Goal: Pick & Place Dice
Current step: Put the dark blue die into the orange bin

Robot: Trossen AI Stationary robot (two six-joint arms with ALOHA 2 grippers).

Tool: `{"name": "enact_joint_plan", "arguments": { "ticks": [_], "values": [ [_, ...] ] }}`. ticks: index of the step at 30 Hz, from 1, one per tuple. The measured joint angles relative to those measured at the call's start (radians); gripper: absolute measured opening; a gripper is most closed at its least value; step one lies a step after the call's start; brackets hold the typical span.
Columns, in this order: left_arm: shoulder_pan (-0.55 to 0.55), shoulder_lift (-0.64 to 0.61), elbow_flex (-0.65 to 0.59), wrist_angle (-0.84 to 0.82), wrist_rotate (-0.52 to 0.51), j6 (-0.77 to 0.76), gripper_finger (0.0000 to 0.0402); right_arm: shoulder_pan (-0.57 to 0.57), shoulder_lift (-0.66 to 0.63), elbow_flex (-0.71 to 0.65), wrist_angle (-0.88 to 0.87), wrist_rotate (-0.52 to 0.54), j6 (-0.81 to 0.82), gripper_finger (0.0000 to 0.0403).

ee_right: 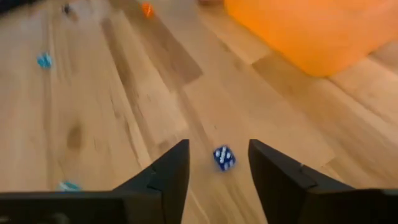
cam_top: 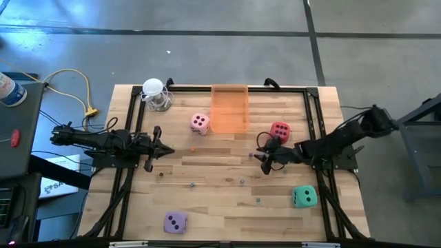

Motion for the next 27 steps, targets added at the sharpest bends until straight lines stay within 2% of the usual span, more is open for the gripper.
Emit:
{"name": "enact_joint_plan", "arguments": {
  "ticks": [6,14,27],
  "values": [
    [0.0,0.0,0.0,0.001,-0.008,-0.059,0.0,0.0,0.124,0.0,0.043,0.022,-0.055,0.0178],
    [0.0,0.0,0.0,0.001,-0.009,-0.077,0.0,-0.001,0.242,0.0,0.194,0.003,-0.185,0.018],
    [0.0,0.0,0.0,0.0,-0.009,-0.079,0.0,-0.06,0.289,0.001,0.233,-0.07,-0.202,0.0182]
  ]
}}
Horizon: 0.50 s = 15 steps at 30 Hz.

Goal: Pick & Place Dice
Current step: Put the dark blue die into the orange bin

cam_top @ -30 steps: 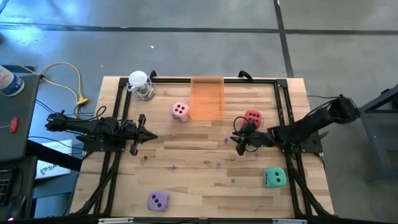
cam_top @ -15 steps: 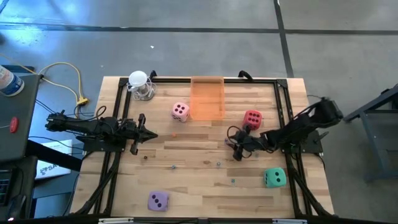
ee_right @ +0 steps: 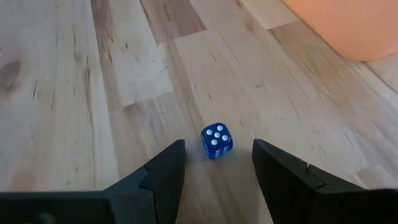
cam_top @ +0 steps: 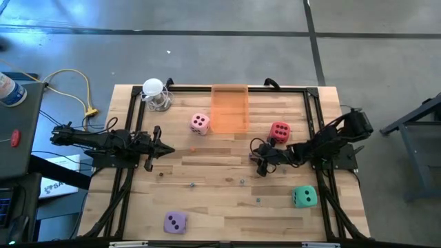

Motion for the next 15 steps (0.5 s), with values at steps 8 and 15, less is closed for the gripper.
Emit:
{"name": "enact_joint_plan", "arguments": {
  "ticks": [8,15],
  "values": [
    [0.0,0.0,0.0,0.0,0.0,0.0,0.0,-0.002,0.001,0.0,0.008,-0.013,-0.05,0.0159],
    [0.0,0.0,0.0,0.0,0.0,0.0,0.0,-0.002,0.001,0.0,0.01,-0.019,-0.076,0.0128]
  ]
}}
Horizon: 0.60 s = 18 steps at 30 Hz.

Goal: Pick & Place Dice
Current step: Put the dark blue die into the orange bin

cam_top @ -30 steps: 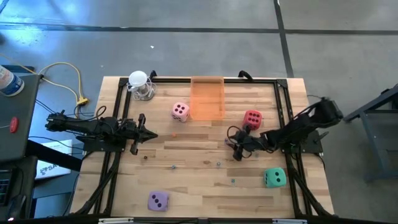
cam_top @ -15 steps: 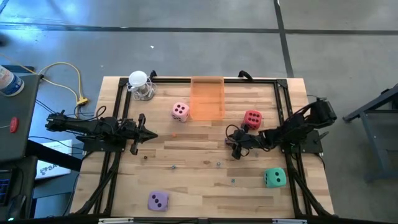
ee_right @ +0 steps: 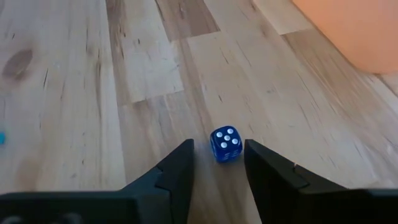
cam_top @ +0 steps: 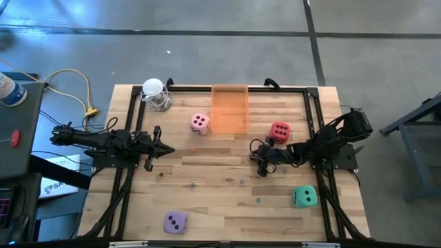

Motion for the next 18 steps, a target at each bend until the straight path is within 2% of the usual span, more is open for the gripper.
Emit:
{"name": "enact_joint_plan", "arguments": {
  "ticks": [13,18],
  "values": [
    [0.0,0.0,0.0,0.0,0.0,0.004,0.0,-0.011,0.001,-0.001,0.029,0.01,-0.099,0.0107],
    [0.0,0.0,0.0,0.0,0.0,0.004,0.0,-0.052,0.001,-0.001,0.032,-0.06,-0.084,0.0107]
  ]
}}
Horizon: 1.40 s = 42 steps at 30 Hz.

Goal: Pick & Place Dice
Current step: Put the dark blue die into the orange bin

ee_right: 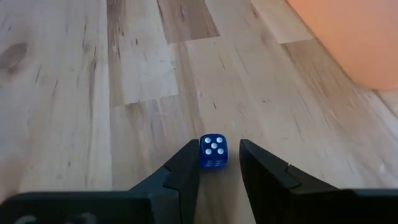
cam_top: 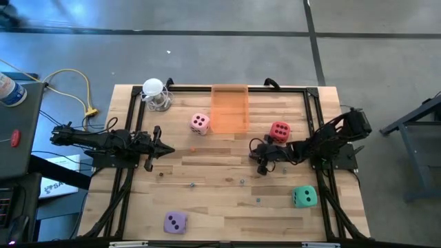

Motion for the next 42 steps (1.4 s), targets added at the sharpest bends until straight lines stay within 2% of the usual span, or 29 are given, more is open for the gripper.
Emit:
{"name": "enact_joint_plan", "arguments": {
  "ticks": [13,16,22,27,34,40,42],
  "values": [
    [0.0,0.0,0.0,-0.001,0.0,-0.001,0.0,-0.012,-0.001,0.0,-0.002,-0.024,0.001,0.0106],
    [0.0,0.0,0.0,-0.002,0.0,-0.001,0.0,-0.011,-0.001,0.0,-0.003,-0.023,0.002,0.0092],
    [0.0,0.0,0.0,-0.012,0.0,-0.002,0.0,-0.012,-0.001,0.0,-0.003,-0.011,0.001,0.0037],
    [0.0,0.0,0.0,-0.015,0.0,-0.004,0.0,-0.011,-0.001,0.006,0.012,-0.009,-0.005,0.0034],
    [0.0,0.0,0.0,-0.015,-0.015,-0.001,0.0,-0.043,-0.001,0.186,-0.027,0.012,-0.127,0.004],
    [0.0,0.0,0.0,-0.015,-0.016,0.002,0.0,-0.147,-0.002,0.424,-0.265,0.134,-0.183,0.0037],
    [0.0,0.0,0.0,-0.015,-0.016,0.002,0.0,-0.189,-0.002,0.492,-0.319,0.132,-0.181,0.004]
  ]
}}
